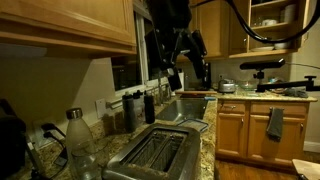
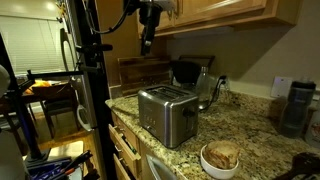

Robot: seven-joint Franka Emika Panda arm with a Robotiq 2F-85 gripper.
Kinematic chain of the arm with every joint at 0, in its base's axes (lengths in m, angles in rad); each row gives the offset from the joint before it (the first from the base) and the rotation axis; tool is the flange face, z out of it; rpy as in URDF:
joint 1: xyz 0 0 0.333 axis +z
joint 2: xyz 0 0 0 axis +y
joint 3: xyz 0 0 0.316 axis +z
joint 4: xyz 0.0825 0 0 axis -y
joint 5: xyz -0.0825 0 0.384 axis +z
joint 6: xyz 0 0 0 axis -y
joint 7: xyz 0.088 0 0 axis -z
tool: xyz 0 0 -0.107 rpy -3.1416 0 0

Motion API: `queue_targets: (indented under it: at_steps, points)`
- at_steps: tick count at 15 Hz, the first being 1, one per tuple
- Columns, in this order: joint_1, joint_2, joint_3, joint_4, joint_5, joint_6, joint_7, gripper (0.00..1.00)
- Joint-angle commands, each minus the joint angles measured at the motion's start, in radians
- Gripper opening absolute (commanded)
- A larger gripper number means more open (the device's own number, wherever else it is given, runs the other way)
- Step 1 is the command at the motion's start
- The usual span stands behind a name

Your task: Put one slice of bread in each of the slots on the toaster

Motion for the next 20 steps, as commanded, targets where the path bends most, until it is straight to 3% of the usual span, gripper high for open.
queue_targets:
  at_steps: [1,6,11,20]
  points:
    - [0.028,0.003,-0.025,0.003,-0.005,-0.003,0.005,1.00]
    - [0.027,0.004,-0.026,0.003,-0.006,-0.002,0.012,1.00]
    - [0.017,0.004,-0.029,0.000,-0.034,-0.007,0.107,1.00]
    - [0.002,-0.012,-0.051,-0.051,-0.107,0.027,0.485,1.00]
